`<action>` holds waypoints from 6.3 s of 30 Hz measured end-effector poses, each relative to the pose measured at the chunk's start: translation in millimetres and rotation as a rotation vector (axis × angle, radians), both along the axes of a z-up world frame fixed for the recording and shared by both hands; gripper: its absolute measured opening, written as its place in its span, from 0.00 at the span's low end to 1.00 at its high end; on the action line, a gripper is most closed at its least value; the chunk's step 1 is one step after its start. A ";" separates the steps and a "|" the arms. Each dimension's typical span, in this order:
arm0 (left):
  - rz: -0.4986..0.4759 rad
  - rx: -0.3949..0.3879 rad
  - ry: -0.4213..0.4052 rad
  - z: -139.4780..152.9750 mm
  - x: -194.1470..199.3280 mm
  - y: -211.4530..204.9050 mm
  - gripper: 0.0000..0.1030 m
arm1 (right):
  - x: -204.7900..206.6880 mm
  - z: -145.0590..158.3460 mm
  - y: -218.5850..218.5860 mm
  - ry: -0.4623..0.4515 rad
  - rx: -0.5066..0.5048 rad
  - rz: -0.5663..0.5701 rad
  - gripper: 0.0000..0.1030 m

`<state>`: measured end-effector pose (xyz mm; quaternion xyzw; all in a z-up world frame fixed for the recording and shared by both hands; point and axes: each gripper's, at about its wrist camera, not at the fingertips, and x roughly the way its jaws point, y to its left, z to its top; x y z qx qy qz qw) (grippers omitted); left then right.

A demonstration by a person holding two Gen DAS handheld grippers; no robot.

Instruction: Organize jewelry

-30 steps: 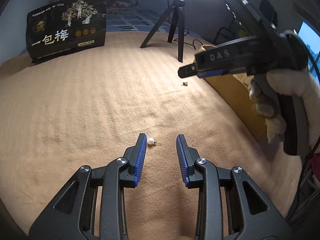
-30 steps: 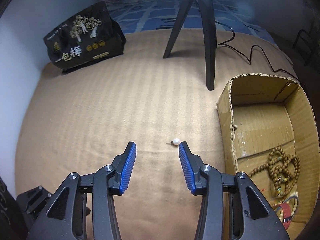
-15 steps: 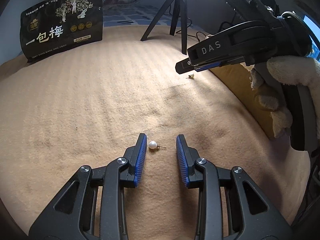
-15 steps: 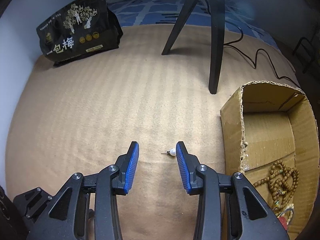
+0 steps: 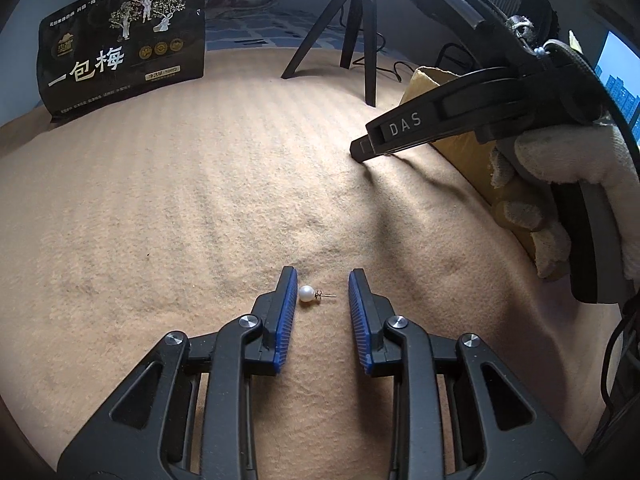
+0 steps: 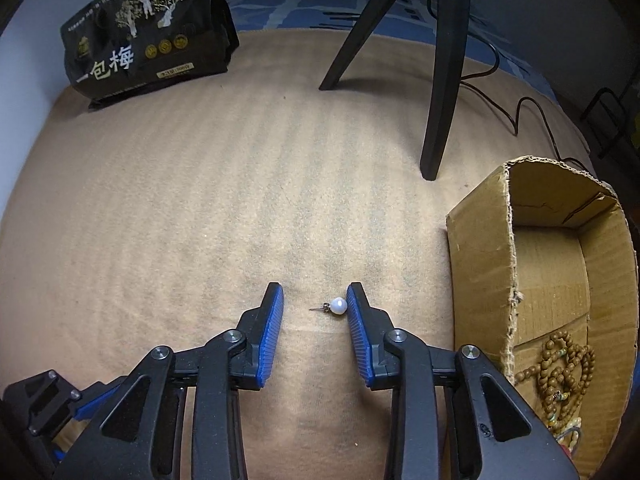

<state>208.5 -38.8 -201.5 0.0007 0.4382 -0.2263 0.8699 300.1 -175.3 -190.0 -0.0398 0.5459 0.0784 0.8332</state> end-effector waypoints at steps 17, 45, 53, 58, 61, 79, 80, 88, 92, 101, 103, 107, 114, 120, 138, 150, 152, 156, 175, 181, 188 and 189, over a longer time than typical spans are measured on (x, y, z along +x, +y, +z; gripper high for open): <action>0.008 0.013 -0.006 2.5 -3.7 2.5 0.16 | -3.6 7.6 -5.1 -0.020 0.015 0.003 0.14; -0.065 -0.026 -0.105 95.3 -8.2 -51.8 0.16 | -47.6 105.1 -94.1 -0.202 0.091 -0.041 0.14; -0.111 -0.057 -0.091 116.0 8.5 -98.5 0.16 | -48.6 104.9 -141.2 -0.210 0.100 -0.113 0.14; -0.124 -0.050 -0.088 115.7 17.3 -125.9 0.16 | -47.4 101.3 -157.4 -0.207 0.101 -0.138 0.14; -0.138 -0.037 -0.092 113.9 18.0 -140.9 0.16 | -45.6 100.1 -166.4 -0.208 0.111 -0.157 0.14; -0.157 -0.035 -0.083 102.9 20.9 -182.9 0.16 | -37.6 83.7 -179.9 -0.181 0.107 -0.175 0.14; -0.157 -0.035 -0.085 103.6 20.5 -183.2 0.16 | -37.4 84.3 -179.6 -0.184 0.105 -0.177 0.15; -0.155 -0.039 -0.099 109.2 17.7 -181.1 0.16 | -37.3 83.9 -178.2 -0.190 0.099 -0.191 0.29; -0.151 -0.024 -0.106 109.9 16.0 -181.1 0.47 | -37.8 85.5 -178.5 -0.199 0.098 -0.198 0.51; -0.143 -0.004 -0.138 114.7 12.3 -179.5 0.49 | -39.8 89.4 -178.3 -0.197 0.078 -0.200 0.59; -0.144 -0.001 -0.143 116.8 10.0 -178.4 0.49 | -41.8 92.5 -177.5 -0.201 0.075 -0.198 0.60; -0.137 0.005 -0.156 122.8 4.3 -173.6 0.49 | -48.1 100.4 -177.7 -0.215 0.072 -0.202 0.62; -0.117 -0.004 -0.183 141.3 -10.4 -156.8 0.49 | -66.8 118.4 -173.0 -0.243 0.074 -0.201 0.62; -0.094 -0.014 -0.217 160.3 -29.5 -140.2 0.49 | -89.5 136.4 -165.3 -0.269 0.090 -0.198 0.62; -0.076 0.005 -0.316 207.4 -123.9 -88.9 0.49 | -195.9 189.6 -125.9 -0.406 0.051 -0.126 0.69; -0.088 -0.007 -0.322 203.4 -173.4 -61.1 0.65 | -243.6 186.4 -118.2 -0.454 0.036 -0.168 0.78; -0.089 -0.007 -0.318 201.2 -177.8 -60.0 0.74 | -246.7 180.8 -116.5 -0.453 0.017 -0.176 0.78; -0.099 0.026 -0.333 198.1 -186.2 -63.0 0.79 | -253.5 173.2 -113.9 -0.463 -0.017 -0.184 0.78; -0.020 0.123 -0.354 191.0 -186.8 -68.0 1.00 | -263.0 171.9 -115.2 -0.507 -0.025 -0.198 0.78; -0.023 0.122 -0.348 191.4 -186.5 -68.7 1.00 | -262.9 171.6 -114.9 -0.511 -0.026 -0.204 0.78; -0.023 0.121 -0.346 191.7 -185.3 -68.2 1.00 | -261.2 170.0 -114.2 -0.511 -0.028 -0.204 0.78; -0.023 0.122 -0.346 191.7 -185.3 -68.3 1.00 | -261.1 170.0 -113.9 -0.511 -0.029 -0.203 0.78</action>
